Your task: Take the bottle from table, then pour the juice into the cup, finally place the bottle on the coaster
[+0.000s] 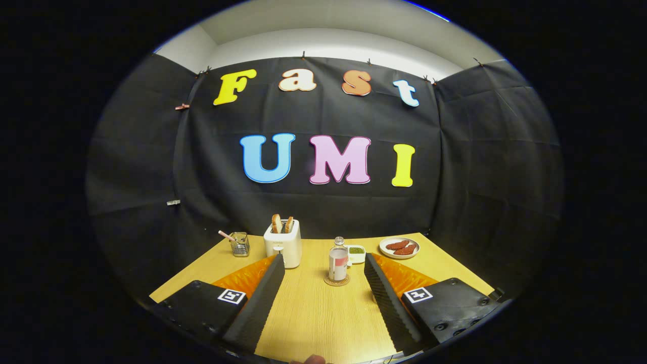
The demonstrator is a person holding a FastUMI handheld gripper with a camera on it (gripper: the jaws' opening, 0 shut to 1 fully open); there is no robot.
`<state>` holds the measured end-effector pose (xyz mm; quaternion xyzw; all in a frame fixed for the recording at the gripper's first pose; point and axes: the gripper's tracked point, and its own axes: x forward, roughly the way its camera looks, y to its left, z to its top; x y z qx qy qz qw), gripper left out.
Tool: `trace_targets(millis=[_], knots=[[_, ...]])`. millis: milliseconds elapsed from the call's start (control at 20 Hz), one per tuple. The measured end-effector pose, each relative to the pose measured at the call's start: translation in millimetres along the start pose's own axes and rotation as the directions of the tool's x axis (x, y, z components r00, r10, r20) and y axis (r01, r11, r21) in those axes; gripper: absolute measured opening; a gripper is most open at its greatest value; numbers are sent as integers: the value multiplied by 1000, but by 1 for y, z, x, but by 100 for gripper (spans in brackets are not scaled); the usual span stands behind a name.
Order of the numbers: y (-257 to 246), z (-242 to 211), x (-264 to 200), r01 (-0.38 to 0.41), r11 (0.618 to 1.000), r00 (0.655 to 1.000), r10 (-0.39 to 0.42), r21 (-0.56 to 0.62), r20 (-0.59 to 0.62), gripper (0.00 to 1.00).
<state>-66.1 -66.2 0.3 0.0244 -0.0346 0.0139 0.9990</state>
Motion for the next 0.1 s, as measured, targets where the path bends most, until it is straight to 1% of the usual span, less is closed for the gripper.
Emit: trace_targets(millis=[100], knots=[[-5,-11,-3,-4,1000,1000,3,-31,-19,97]])
